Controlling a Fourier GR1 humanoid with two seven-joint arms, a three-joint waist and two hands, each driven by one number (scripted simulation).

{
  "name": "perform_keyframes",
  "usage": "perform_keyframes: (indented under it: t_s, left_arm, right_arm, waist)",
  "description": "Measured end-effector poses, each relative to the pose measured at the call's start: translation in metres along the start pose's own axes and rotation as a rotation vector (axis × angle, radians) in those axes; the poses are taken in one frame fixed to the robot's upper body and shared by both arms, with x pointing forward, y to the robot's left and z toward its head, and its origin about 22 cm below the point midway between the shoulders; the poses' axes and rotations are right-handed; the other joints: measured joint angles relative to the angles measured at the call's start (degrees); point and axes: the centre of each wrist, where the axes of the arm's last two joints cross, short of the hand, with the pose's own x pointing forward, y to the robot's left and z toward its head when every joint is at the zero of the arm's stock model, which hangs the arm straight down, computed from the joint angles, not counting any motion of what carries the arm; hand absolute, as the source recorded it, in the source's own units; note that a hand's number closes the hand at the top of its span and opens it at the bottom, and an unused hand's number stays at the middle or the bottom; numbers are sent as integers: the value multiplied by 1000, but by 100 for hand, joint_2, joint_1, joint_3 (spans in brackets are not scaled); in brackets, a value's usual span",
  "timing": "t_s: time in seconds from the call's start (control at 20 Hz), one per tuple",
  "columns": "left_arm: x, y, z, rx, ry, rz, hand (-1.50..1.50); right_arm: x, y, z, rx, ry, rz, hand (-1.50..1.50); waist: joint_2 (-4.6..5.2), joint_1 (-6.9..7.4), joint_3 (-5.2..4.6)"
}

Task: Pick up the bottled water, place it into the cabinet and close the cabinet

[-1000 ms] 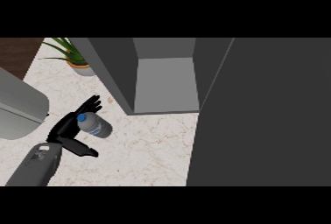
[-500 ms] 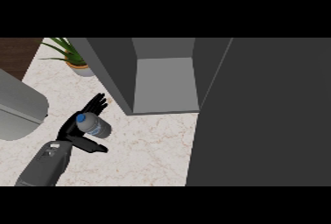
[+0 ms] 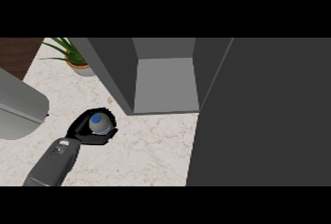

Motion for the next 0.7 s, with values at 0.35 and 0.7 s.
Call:
perform_keyframes:
  t_s: [0.35,0.7]
  left_arm:
    - [-6,-26,-12,29,-134,-138,150]
    - [-22,-64,-14,349,-243,-142,150]
  right_arm:
    - [1,-3,-2,-16,5,14,-150]
    - [0,-2,1,-25,27,7,-150]
  waist:
    - [-24,99,10]
    - [-77,207,23]
